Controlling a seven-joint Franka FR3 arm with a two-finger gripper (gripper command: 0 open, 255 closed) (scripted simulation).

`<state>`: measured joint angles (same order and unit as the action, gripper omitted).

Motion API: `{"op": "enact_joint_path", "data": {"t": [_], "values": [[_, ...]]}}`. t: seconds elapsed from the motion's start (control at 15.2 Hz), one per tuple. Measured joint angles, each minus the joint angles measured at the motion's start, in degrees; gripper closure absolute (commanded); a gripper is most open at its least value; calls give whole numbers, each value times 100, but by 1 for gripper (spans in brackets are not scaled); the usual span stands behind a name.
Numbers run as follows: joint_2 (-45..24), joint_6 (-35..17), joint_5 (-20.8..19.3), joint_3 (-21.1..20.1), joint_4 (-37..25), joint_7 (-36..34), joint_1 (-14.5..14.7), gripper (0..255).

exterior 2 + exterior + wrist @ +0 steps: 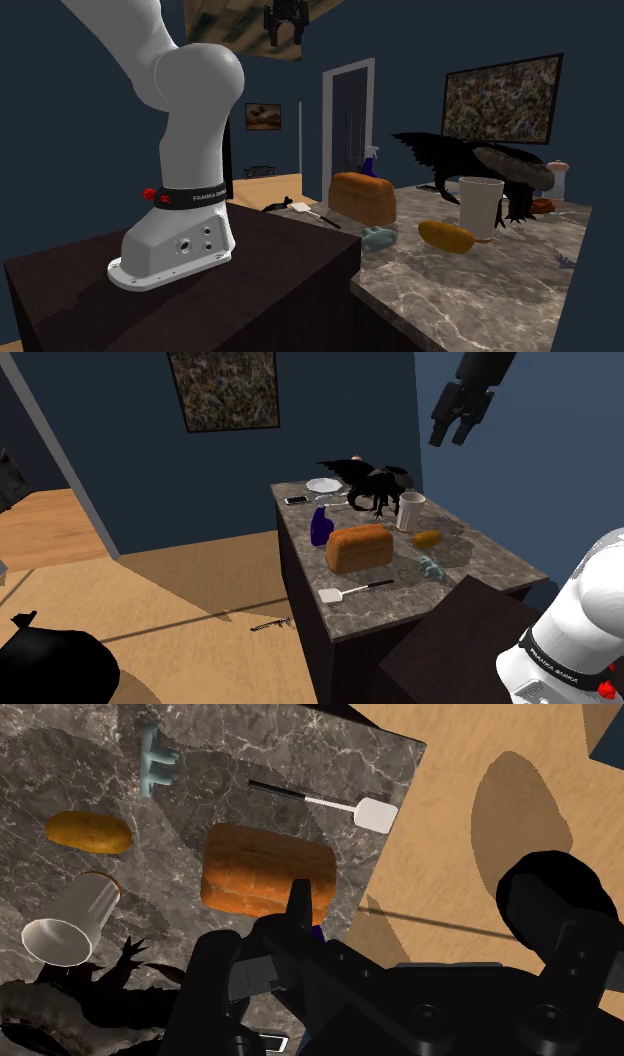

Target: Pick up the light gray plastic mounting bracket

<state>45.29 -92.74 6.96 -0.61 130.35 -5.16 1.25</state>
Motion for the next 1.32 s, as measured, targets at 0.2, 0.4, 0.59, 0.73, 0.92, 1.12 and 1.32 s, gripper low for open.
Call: {"op": "enact_joint_path", "data": {"t": [0.2,0.4,0.59,0.73,0.92,1.12,1.32], "values": [[36,-177,-44,46,233,70,-30,0],[86,-574,-144,153,723,224,-101,0],[99,-1058,-271,296,1264,412,-198,0],[28,-1401,-348,383,1560,521,-260,0],[-98,-1878,-464,515,1946,675,-356,0],[-328,-2476,-606,698,2351,882,-483,0],[-616,-3062,-722,850,2672,1042,-591,0]]}}
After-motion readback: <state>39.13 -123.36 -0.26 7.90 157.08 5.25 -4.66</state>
